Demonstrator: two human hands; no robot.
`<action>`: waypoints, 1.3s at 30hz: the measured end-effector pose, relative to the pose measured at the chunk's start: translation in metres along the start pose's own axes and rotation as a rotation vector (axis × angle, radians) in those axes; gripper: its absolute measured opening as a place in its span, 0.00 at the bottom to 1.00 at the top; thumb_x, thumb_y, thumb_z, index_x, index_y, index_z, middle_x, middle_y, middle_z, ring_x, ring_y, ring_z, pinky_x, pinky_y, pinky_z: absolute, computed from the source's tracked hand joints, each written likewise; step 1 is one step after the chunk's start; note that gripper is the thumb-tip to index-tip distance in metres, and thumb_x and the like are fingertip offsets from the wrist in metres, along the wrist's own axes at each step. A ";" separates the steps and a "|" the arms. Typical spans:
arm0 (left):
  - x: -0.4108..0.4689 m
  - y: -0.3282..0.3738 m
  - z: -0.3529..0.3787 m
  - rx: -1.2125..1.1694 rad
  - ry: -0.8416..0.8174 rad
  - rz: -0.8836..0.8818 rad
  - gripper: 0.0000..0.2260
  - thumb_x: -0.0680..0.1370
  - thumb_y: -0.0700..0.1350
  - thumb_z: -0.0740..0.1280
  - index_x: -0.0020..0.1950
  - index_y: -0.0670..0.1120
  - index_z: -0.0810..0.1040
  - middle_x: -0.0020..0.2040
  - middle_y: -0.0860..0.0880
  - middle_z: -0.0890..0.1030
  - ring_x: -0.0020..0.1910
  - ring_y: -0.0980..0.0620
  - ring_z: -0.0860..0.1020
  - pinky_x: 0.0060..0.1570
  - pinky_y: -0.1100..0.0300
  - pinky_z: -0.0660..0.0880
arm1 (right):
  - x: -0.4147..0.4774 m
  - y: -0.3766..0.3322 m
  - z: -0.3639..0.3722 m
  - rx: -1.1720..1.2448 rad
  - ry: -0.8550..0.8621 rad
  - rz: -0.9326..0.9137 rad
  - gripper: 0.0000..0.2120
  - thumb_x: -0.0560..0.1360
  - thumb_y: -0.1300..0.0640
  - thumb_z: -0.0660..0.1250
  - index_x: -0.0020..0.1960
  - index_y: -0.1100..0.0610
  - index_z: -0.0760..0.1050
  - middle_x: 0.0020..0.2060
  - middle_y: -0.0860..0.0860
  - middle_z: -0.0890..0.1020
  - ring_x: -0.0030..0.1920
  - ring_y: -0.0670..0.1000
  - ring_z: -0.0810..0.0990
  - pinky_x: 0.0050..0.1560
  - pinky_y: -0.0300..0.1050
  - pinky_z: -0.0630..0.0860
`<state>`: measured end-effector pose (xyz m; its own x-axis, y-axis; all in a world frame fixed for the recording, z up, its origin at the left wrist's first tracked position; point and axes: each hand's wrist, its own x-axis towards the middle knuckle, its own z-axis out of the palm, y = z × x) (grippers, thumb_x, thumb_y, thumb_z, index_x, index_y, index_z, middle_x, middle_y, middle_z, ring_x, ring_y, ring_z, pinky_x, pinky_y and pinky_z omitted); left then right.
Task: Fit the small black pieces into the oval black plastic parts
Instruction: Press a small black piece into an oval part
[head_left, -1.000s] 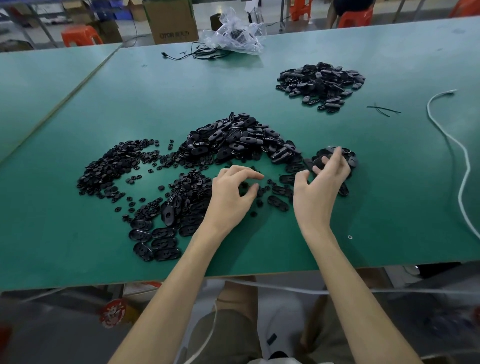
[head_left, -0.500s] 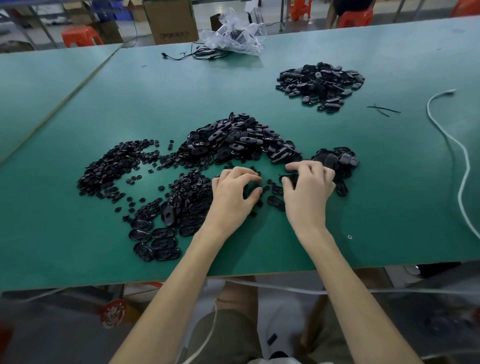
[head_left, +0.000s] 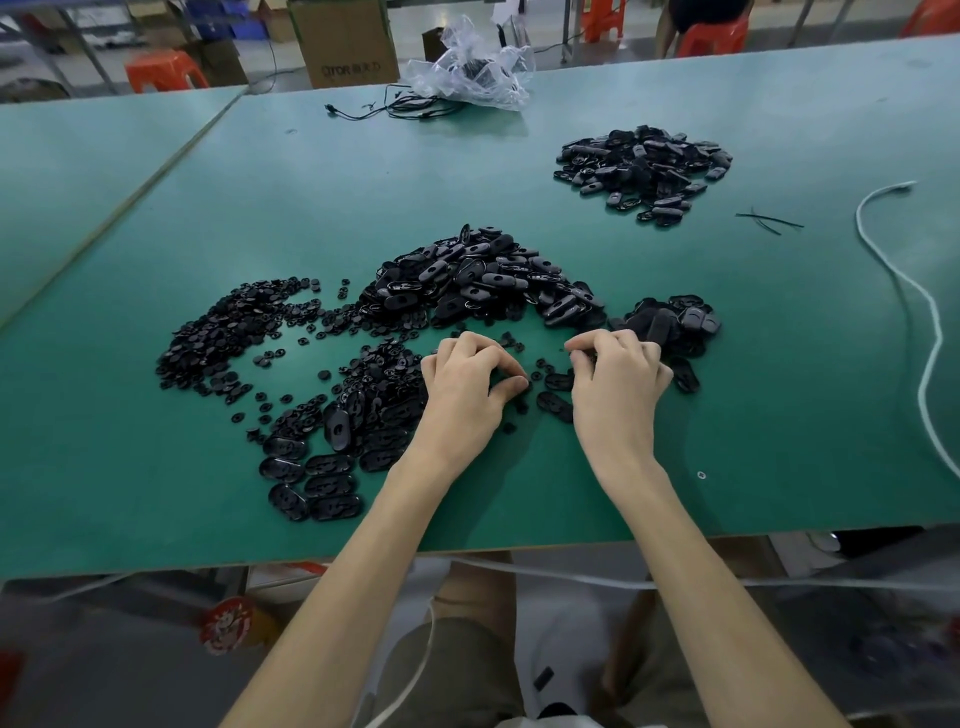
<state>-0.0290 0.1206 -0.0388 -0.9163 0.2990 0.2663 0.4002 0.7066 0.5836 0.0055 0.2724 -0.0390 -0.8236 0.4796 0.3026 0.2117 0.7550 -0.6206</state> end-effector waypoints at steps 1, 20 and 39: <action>0.000 0.000 0.000 0.003 0.000 -0.003 0.02 0.80 0.48 0.73 0.51 0.51 0.84 0.56 0.54 0.76 0.63 0.52 0.68 0.59 0.59 0.55 | 0.000 0.000 0.000 -0.013 -0.015 0.001 0.09 0.84 0.58 0.66 0.62 0.53 0.81 0.59 0.52 0.79 0.64 0.57 0.70 0.62 0.49 0.59; -0.002 0.001 -0.006 -0.437 0.150 -0.061 0.07 0.81 0.38 0.70 0.48 0.50 0.78 0.39 0.53 0.83 0.41 0.59 0.82 0.43 0.72 0.73 | 0.000 -0.004 -0.005 0.438 -0.019 -0.111 0.09 0.81 0.65 0.69 0.59 0.56 0.80 0.52 0.50 0.82 0.52 0.39 0.80 0.57 0.33 0.77; 0.000 -0.002 -0.008 -0.510 0.164 -0.082 0.08 0.76 0.37 0.76 0.50 0.48 0.82 0.44 0.58 0.84 0.44 0.61 0.82 0.45 0.71 0.75 | -0.001 -0.003 -0.001 0.446 -0.141 -0.262 0.10 0.80 0.67 0.69 0.58 0.56 0.81 0.54 0.48 0.82 0.54 0.38 0.80 0.54 0.26 0.74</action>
<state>-0.0294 0.1143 -0.0339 -0.9470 0.1235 0.2965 0.3206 0.3102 0.8950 0.0058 0.2703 -0.0371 -0.8881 0.2131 0.4073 -0.2289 0.5634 -0.7938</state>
